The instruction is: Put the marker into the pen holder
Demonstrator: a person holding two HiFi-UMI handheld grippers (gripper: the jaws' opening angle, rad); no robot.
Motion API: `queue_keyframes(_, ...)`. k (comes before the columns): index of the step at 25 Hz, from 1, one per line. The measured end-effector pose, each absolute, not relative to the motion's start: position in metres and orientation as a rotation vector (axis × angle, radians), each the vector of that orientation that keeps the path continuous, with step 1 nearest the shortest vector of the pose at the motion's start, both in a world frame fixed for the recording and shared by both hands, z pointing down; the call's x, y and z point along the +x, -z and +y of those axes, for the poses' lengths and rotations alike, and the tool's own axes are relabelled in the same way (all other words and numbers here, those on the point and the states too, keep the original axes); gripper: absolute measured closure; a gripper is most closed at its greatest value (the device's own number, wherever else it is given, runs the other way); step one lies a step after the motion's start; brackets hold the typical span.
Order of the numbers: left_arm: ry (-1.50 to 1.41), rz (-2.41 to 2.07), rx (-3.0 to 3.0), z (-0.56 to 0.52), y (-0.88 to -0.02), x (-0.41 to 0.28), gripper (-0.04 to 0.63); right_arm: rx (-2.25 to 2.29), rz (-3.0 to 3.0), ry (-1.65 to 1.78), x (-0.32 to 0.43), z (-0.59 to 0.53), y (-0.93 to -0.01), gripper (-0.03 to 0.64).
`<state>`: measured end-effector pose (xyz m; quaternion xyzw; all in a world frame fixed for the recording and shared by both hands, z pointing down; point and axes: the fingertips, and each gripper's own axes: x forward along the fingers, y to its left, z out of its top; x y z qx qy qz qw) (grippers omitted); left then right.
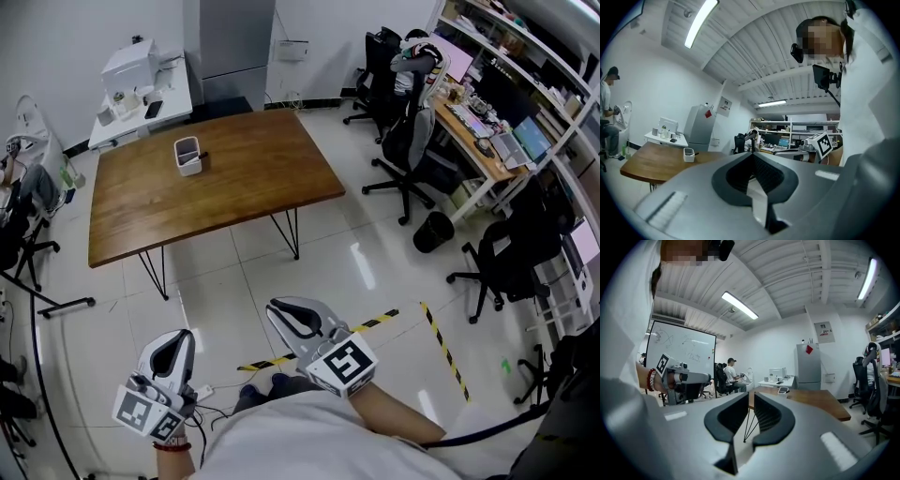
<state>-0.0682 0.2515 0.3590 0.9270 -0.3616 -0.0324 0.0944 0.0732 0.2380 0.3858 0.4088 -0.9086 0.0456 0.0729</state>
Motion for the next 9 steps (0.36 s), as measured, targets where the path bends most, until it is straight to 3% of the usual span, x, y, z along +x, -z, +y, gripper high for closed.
queue_keyframes(9, 0.077, -0.928, 2.784, 0.268, -0.369, -0.020, 0.598, 1.190, -2.774, -0.147, 0.078, 0.235, -0.388, 0.623)
